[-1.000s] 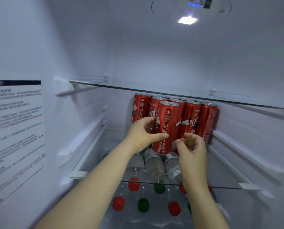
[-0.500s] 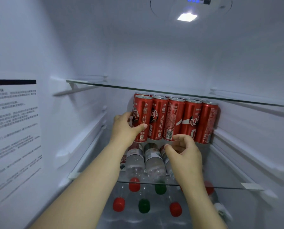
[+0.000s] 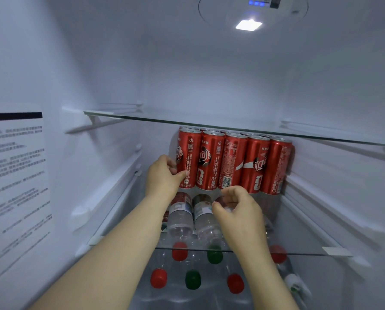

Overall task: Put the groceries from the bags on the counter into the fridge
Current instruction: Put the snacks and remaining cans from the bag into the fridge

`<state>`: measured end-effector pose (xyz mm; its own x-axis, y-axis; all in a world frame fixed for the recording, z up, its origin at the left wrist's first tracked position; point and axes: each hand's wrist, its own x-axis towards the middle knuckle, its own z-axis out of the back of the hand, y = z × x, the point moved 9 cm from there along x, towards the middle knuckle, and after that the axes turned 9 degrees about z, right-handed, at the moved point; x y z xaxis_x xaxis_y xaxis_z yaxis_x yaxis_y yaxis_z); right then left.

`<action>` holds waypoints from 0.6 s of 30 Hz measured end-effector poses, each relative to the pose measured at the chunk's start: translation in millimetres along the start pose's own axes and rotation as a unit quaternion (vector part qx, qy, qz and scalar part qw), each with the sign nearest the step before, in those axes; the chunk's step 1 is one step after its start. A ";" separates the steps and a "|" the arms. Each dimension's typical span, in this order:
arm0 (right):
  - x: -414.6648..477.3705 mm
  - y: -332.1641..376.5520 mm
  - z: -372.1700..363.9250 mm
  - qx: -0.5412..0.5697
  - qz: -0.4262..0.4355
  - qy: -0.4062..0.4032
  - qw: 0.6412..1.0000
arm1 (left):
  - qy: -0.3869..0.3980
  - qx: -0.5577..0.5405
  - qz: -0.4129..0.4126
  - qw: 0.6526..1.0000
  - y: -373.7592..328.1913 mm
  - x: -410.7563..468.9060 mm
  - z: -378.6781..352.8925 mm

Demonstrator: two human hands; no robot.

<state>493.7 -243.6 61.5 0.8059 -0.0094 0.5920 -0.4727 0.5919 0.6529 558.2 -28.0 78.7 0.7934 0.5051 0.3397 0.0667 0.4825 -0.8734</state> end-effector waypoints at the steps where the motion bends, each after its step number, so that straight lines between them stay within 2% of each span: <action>1: 0.2 0.2 -0.3 -0.005 -0.002 0.001 1.000 | 0.004 0.003 0.000 1.000 -0.5 -1.3 0.6; 7: 1.3 1.6 -5.2 -0.041 -0.002 0.020 0.999 | 0.015 0.023 -0.001 1.000 -12.1 -14.5 11.5; 12: 2.9 2.3 -6.5 -0.059 0.014 0.026 0.998 | 0.042 0.032 0.039 0.998 -17.3 -41.0 35.1; 18: 0.9 15.0 -2.7 -0.051 0.049 0.042 0.997 | 0.064 0.041 0.001 0.997 -18.4 -107.3 52.2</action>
<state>488.2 -232.6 70.6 0.7864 0.1173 0.6065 -0.5152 0.6662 0.5392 440.2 -53.8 76.5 0.8649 0.4122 0.2863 0.0198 0.5419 -0.8402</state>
